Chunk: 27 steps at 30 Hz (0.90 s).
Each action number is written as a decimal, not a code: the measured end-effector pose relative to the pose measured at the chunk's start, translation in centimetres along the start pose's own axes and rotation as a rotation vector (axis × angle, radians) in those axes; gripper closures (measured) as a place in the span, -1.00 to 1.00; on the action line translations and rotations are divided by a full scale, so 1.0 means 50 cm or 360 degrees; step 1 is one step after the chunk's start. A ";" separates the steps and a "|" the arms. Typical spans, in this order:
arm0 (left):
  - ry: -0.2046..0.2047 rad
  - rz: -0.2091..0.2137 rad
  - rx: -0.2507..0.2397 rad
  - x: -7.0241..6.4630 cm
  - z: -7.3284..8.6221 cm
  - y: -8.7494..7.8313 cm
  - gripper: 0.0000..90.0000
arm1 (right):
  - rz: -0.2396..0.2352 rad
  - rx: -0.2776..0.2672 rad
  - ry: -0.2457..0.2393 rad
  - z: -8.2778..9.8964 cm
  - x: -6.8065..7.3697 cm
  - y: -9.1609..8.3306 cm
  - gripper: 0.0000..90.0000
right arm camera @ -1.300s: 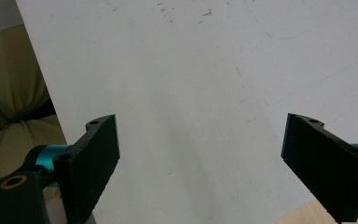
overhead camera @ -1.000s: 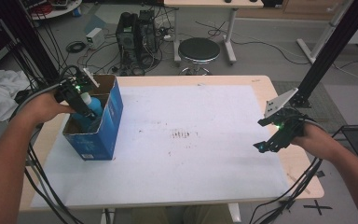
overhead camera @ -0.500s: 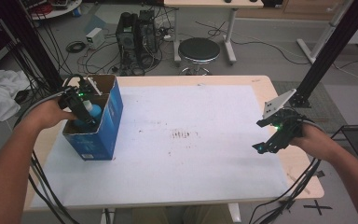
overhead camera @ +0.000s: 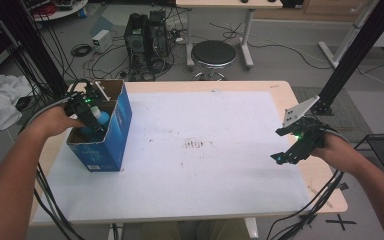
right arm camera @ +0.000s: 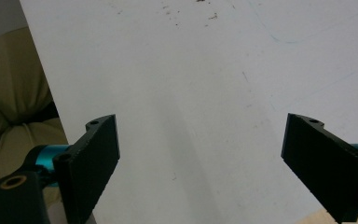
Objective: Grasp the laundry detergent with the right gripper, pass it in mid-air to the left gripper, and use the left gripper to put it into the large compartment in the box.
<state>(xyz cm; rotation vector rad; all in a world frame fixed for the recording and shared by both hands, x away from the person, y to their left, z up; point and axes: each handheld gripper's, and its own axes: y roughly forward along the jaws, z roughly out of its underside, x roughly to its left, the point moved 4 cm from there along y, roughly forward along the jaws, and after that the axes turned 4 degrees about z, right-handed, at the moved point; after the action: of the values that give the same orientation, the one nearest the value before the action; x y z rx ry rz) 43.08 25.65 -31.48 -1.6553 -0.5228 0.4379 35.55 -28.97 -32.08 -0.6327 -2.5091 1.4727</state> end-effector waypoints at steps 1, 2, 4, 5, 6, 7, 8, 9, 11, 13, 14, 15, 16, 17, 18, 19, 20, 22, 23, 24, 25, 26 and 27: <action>-0.0026 -0.0004 -0.0025 0.001 0.000 -0.003 -0.27 | 0.0002 -0.0005 -0.0012 0.000 -0.001 0.000 -0.77; -0.0029 0.0001 -0.0034 0.002 0.002 -0.010 -0.28 | 0.0002 -0.0004 -0.0004 0.001 -0.001 0.000 -0.77; -0.0068 -0.0009 -0.0113 -0.002 0.002 -0.016 -0.28 | 0.0008 -0.0003 -0.0007 0.001 -0.001 -0.001 -0.77; -0.0039 -0.0017 -0.0084 0.000 0.004 -0.023 -0.28 | 0.0008 -0.0007 -0.0013 0.001 -0.002 -0.001 -0.77; -0.0062 -0.0015 -0.0114 -0.002 0.004 -0.024 -0.28 | 0.0004 -0.0007 -0.0017 0.001 -0.002 -0.001 -0.77; -0.0026 -0.0016 -0.0076 0.000 0.006 -0.031 -0.28 | 0.0002 -0.0010 -0.0015 0.001 -0.001 0.000 -0.77; -0.0042 -0.0016 -0.0093 -0.002 0.006 -0.034 -0.28 | 0.0007 -0.0015 -0.0006 0.000 0.000 0.000 -0.77; -0.0049 -0.0019 -0.0111 -0.004 0.007 -0.037 -0.28 | 0.0012 -0.0005 -0.0011 0.000 0.001 -0.001 -0.77; -0.0056 -0.0028 -0.0116 -0.006 0.008 -0.043 -0.28 | 0.0005 -0.0015 -0.0018 -0.001 0.002 -0.001 -0.77; -0.0035 -0.0033 -0.0101 -0.005 0.010 -0.052 -0.28 | 0.0007 -0.0014 -0.0016 -0.001 0.003 -0.002 -0.77; -0.0042 -0.0026 -0.0110 -0.007 0.011 -0.055 -0.28 | 0.0005 -0.0016 -0.0024 -0.001 0.003 -0.002 -0.77; -0.0055 -0.0030 -0.0123 -0.009 0.010 -0.058 -0.28 | 0.0006 -0.0017 -0.0023 0.000 0.004 -0.002 -0.77; -0.0062 -0.0031 -0.0131 -0.011 0.011 -0.060 -0.28 | 0.0014 -0.0017 -0.0027 0.000 0.004 -0.002 -0.77; -0.0060 -0.0045 -0.0134 -0.011 0.011 -0.064 -0.28 | 0.0008 -0.0018 -0.0023 0.001 0.004 -0.002 -0.77; -0.0077 -0.0048 -0.0136 -0.011 0.012 -0.067 -0.36 | 0.0008 -0.0017 -0.0027 0.001 0.003 -0.003 -0.77; -0.0086 -0.0051 -0.0137 -0.011 0.013 -0.071 -0.39 | 0.0011 -0.0017 -0.0027 0.002 0.003 -0.003 -0.77; -0.0082 -0.0053 -0.0144 -0.011 0.014 -0.076 -0.39 | 0.0018 -0.0019 -0.0021 0.001 0.004 -0.004 -0.77; -0.0122 -0.0057 -0.0203 -0.016 0.014 -0.084 -0.39 | 0.0012 -0.0028 -0.0015 0.001 0.006 -0.005 -0.77; -0.0130 -0.0056 -0.0209 -0.017 0.016 -0.090 -0.39 | 0.0013 -0.0022 -0.0023 0.001 0.006 -0.005 -0.77; -0.0157 -0.0065 -0.0255 -0.019 0.016 -0.094 -0.39 | 0.0016 -0.0019 -0.0026 0.002 0.006 -0.006 -0.77; -0.0136 -0.0069 -0.0252 -0.018 0.020 -0.102 -0.39 | 0.0015 -0.0023 -0.0034 0.001 0.006 -0.006 -0.77; -0.0162 -0.0065 -0.0275 -0.019 0.022 -0.108 -0.39 | 0.0013 -0.0020 -0.0027 0.001 0.007 -0.007 -0.77; -0.0179 -0.0067 -0.0279 -0.019 0.025 -0.115 -0.39 | 0.0019 -0.0019 -0.0025 0.002 0.007 -0.008 -0.77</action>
<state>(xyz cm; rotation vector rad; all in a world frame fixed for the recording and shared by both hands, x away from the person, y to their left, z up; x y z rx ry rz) 41.09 26.80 -25.97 -1.7912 -0.6947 0.4669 35.11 -29.06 -31.79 -0.6417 -2.5317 1.4734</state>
